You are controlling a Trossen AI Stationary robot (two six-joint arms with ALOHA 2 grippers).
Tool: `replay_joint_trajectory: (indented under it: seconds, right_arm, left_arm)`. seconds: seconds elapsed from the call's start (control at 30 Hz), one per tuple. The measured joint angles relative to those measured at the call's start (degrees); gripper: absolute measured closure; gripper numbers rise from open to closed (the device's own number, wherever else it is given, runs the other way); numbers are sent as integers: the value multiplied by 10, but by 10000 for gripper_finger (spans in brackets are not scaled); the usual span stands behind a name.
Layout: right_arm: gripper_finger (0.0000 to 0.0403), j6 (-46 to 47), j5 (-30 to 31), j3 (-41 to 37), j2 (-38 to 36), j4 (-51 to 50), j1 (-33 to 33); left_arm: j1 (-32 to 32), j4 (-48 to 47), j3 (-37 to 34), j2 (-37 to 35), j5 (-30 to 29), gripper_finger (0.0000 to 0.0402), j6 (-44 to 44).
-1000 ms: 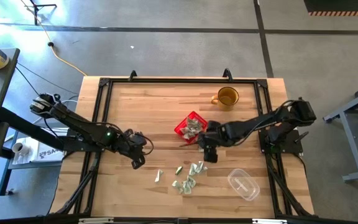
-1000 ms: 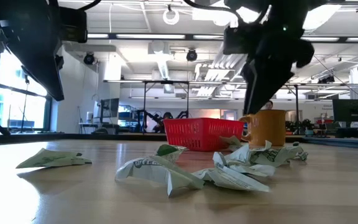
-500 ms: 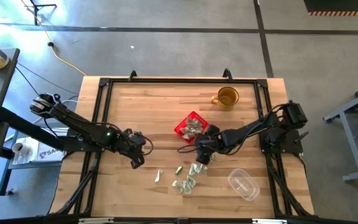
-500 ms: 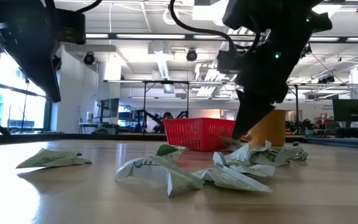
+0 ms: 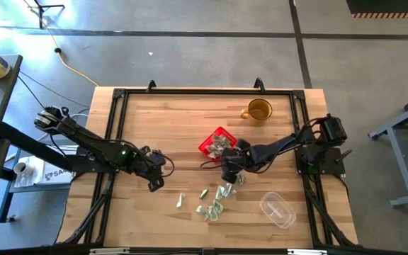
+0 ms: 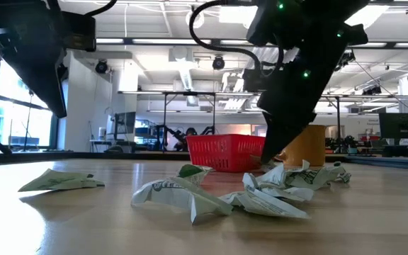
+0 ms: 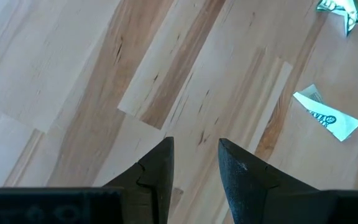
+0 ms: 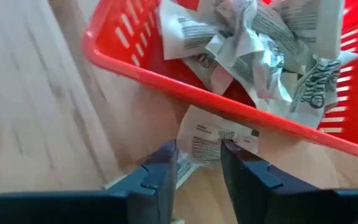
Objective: Pick and place items into bin
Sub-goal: Put the white stevia packet into the red bin
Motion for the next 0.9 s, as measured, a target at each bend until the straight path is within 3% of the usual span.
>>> replay_joint_trajectory:
  seconds: [0.43,0.67,0.9]
  right_arm:
    - [398,-14,-2,1,0,-5,-35]
    - [401,-9,-6,1,-16,-52,-39]
    - [402,53,12,1,-94,-108,-36]
  left_arm:
    - [0,-1,0,0,0,243,12]
    - [0,-3,0,0,0,243,12]
    - [0,-2,0,0,-16,243,26]
